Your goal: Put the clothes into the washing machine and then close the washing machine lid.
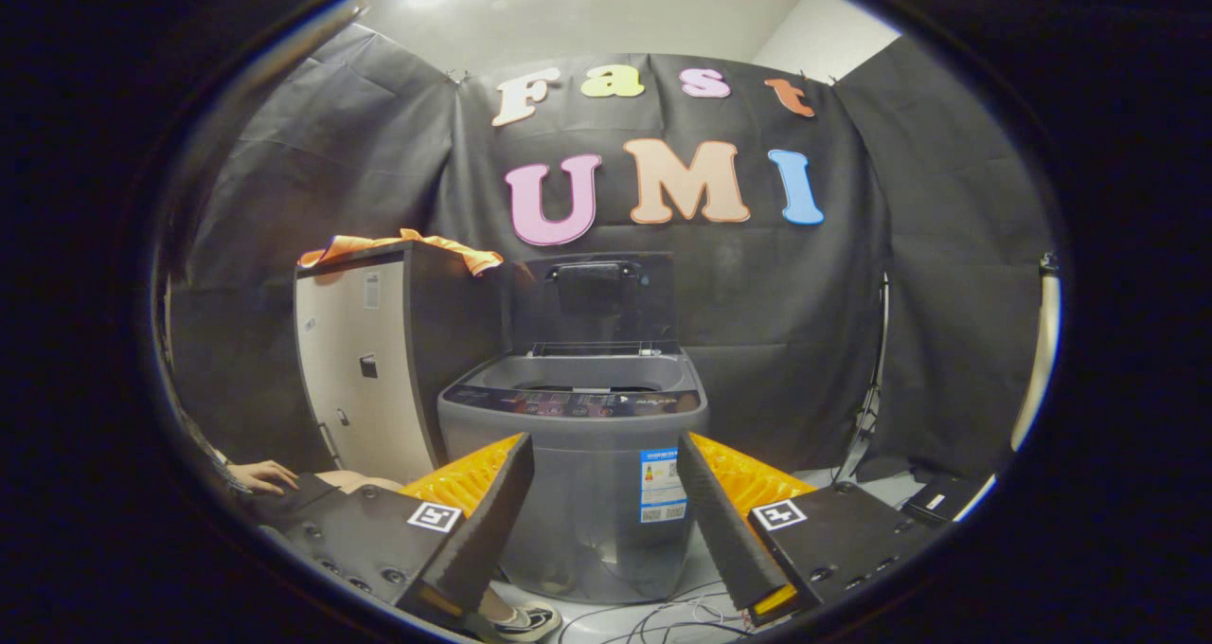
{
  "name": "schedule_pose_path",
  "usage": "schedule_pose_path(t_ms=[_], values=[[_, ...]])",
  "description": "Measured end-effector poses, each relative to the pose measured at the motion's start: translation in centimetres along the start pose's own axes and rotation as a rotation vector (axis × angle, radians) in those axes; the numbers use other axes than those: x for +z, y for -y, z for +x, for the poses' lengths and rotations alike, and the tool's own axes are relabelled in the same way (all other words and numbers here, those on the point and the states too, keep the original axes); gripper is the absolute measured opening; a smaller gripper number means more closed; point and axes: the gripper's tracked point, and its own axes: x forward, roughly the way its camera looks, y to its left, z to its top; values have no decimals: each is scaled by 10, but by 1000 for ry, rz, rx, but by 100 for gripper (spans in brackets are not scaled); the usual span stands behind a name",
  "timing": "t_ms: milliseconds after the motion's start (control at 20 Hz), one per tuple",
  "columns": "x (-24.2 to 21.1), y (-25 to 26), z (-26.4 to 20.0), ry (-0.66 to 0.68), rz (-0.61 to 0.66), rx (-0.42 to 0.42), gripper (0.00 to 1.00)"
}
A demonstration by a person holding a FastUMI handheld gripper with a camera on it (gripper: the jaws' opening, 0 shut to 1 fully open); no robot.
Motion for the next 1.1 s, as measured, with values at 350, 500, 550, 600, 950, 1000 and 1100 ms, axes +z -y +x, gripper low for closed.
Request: schedule_pose_path(t_ms=[350, 500, 550, 600, 950, 1000, 1100], values=[[1, 1, 0, -1, 0, 0, 95], [0, 1, 0, -1, 1, 0, 95], [0, 1, 1, -2, 1, -1, 95], [1, 1, 0, -2, 2, -1, 95], [8, -2, 10, 17, -10, -27, 95], [14, -12, 20, 28, -6, -8, 95], [38, -35, 43, 59, 14, 30, 95]])
